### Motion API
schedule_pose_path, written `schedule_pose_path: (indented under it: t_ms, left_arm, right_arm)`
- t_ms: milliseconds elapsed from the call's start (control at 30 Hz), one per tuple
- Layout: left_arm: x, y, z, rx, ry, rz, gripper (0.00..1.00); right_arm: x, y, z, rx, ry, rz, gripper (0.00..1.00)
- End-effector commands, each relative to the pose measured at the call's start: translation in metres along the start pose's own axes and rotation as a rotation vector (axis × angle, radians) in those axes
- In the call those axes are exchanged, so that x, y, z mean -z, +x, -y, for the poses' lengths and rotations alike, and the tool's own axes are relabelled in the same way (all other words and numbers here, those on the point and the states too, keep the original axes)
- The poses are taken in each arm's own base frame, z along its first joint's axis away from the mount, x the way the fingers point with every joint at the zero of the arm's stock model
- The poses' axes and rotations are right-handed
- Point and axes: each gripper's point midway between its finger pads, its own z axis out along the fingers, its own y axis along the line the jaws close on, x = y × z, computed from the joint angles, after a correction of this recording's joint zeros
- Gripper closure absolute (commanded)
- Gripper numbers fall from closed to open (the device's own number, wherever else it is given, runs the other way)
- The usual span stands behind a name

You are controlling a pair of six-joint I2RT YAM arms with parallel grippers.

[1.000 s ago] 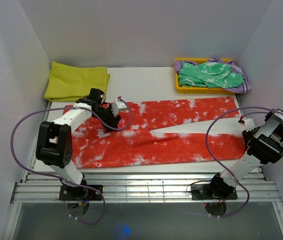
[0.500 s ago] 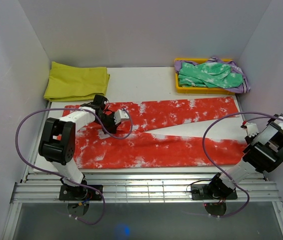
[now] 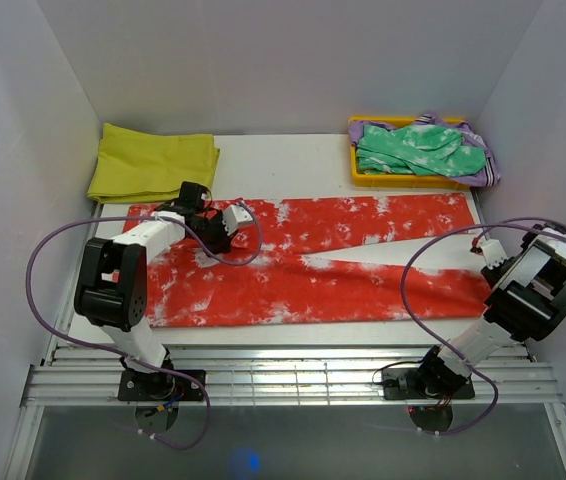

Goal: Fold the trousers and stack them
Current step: Flatten the trousers out, then fold the trousers

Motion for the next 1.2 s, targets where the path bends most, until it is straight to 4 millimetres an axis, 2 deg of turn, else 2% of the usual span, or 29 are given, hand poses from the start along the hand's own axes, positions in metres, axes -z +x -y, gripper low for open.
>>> schedule_pose_path:
  t_ms: [0,33,100,133,167,200,300,333,367,400,433,500,533,600,633,733,800,833,867,933,967,1033,1067,1100,1167]
  left_arm:
    - [0.021,-0.012,-0.056,0.023,-0.197,0.019,0.91]
    - [0.022,-0.016,-0.059,0.020,-0.199,0.024,0.83]
    - [0.026,-0.019,-0.054,0.037,-0.176,0.027,0.60]
    - [0.032,-0.024,-0.054,0.039,-0.185,0.037,0.27]
    - [0.038,-0.027,-0.052,0.046,-0.182,0.035,0.18]
    - [0.045,-0.030,-0.050,0.054,-0.179,0.053,0.16]
    - [0.076,-0.043,-0.043,0.055,-0.208,0.096,0.13]
    - [0.087,-0.040,-0.042,0.066,-0.217,0.095,0.12]
    - [0.101,-0.036,-0.032,0.087,-0.207,0.081,0.11]
    - [0.113,-0.034,-0.029,0.096,-0.200,0.078,0.11]
    - [0.126,-0.013,-0.012,0.141,-0.133,0.048,0.11]
    - [0.146,0.012,-0.003,0.177,-0.121,0.013,0.11]
    - [0.160,0.037,-0.006,0.192,-0.148,-0.025,0.11]
    - [0.170,0.072,0.014,0.240,-0.142,-0.084,0.11]
    - [0.182,0.097,0.010,0.269,-0.191,-0.126,0.11]
    - [0.196,0.131,-0.003,0.369,-0.254,-0.136,0.12]
    - [0.193,0.134,-0.003,0.431,-0.204,-0.100,0.13]
    - [0.189,0.137,-0.004,0.449,-0.183,-0.093,0.17]
    - [0.181,0.145,-0.011,0.460,-0.175,-0.094,0.18]
    - [0.174,0.149,-0.026,0.520,-0.215,-0.069,0.19]
    - [0.173,0.150,-0.044,0.518,-0.245,-0.053,0.19]
    - [0.176,0.141,-0.065,0.577,-0.278,0.009,0.20]
    - [0.182,0.135,-0.087,0.575,-0.305,0.038,0.20]
    - [0.184,0.125,-0.096,0.604,-0.302,0.087,0.20]
    - [0.188,0.115,-0.114,0.628,-0.310,0.134,0.20]
  right_arm:
    - [0.022,-0.039,0.045,0.034,0.164,0.106,0.92]
    - [0.025,-0.050,0.044,0.035,0.165,0.125,0.91]
    - [0.029,-0.058,0.043,0.033,0.164,0.134,0.74]
    - [0.030,-0.062,0.043,0.030,0.161,0.138,0.54]
    - [0.031,-0.062,0.042,0.025,0.155,0.140,0.45]
    - [0.035,-0.063,0.045,0.026,0.166,0.143,0.37]
    - [0.047,-0.063,0.054,0.070,0.203,0.167,0.35]
    - [0.054,-0.060,0.055,0.078,0.218,0.183,0.34]
    - [0.057,-0.060,0.055,0.101,0.216,0.197,0.34]
    - [0.060,-0.064,0.052,0.187,0.203,0.229,0.34]
    - [0.063,-0.059,0.041,0.225,0.178,0.236,0.34]
    - [0.062,-0.060,0.031,0.360,0.168,0.248,0.34]
    - [0.057,-0.061,0.019,0.405,0.168,0.256,0.34]
    - [0.050,-0.064,0.014,0.475,0.190,0.252,0.34]
    - [0.041,-0.071,0.011,0.509,0.208,0.246,0.34]
    - [0.033,-0.086,-0.002,0.534,0.166,0.267,0.34]
    - [0.028,-0.091,-0.011,0.521,0.121,0.262,0.36]
    - [0.019,-0.097,-0.016,0.529,0.092,0.251,0.38]
    - [0.013,-0.098,-0.018,0.493,0.082,0.243,0.39]
    - [-0.004,-0.104,-0.017,0.468,0.073,0.223,0.42]
    - [-0.007,-0.105,-0.018,0.424,0.056,0.222,0.44]
    - [0.000,-0.119,-0.019,0.385,0.003,0.266,0.46]
    - [0.007,-0.127,-0.017,0.364,-0.009,0.294,0.46]
    - [0.030,-0.147,-0.012,0.335,-0.019,0.369,0.46]
    - [0.048,-0.171,-0.005,0.300,-0.036,0.444,0.47]
